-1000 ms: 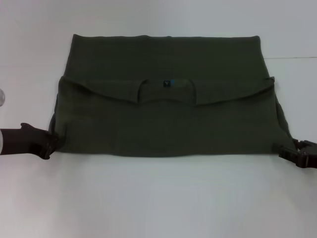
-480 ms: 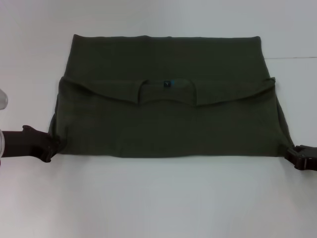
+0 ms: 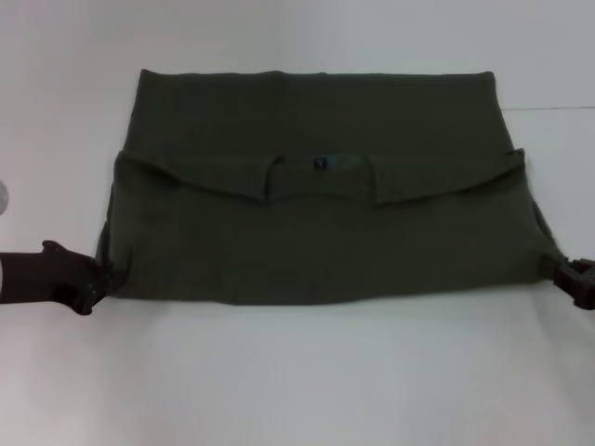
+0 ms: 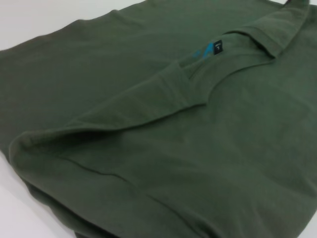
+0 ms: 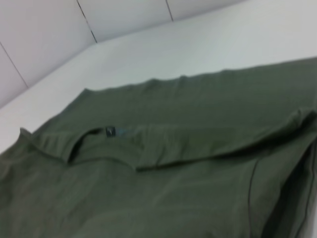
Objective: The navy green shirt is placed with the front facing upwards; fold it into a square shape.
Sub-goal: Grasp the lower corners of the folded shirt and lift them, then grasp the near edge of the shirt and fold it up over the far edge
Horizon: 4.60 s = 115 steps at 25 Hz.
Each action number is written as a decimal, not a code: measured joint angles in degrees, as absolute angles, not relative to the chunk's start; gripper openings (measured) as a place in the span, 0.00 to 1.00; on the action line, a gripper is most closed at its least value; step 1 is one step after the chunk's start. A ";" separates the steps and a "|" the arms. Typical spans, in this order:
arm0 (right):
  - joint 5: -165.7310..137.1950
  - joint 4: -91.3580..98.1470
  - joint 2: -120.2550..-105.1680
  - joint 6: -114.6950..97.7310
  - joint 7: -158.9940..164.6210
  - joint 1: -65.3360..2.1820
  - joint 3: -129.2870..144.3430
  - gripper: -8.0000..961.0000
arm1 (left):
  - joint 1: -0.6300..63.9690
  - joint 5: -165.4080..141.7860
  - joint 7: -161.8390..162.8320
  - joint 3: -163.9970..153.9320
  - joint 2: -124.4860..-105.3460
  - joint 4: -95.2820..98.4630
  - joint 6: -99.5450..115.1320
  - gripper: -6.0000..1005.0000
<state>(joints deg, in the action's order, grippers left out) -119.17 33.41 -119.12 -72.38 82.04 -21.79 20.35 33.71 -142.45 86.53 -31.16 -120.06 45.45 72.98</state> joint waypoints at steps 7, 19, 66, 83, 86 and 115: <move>-119.27 35.25 -119.23 -76.91 81.71 -19.90 20.01 0.11 | 29.96 -142.16 84.23 -30.19 -120.67 49.75 79.58 0.04; -119.02 34.48 -119.96 -89.50 72.73 -14.08 17.23 0.11 | 22.32 -140.40 67.21 -15.35 -121.89 53.73 97.47 0.04; -121.07 28.61 -119.63 -100.32 59.30 -5.34 4.54 0.11 | 15.61 -138.97 55.02 -0.24 -120.93 55.29 112.23 0.04; -120.67 29.40 -117.76 -96.99 69.86 -15.40 0.54 0.11 | 23.17 -135.78 62.87 0.30 -120.96 47.77 96.68 0.04; -120.65 29.64 -117.41 -94.56 72.35 -17.87 0.19 0.11 | 24.61 -134.73 64.76 0.13 -121.22 47.23 92.70 0.04; -120.36 30.28 -117.49 -68.68 82.68 -33.67 7.85 0.11 | 36.46 -127.08 79.21 -17.04 -123.86 43.97 56.18 0.05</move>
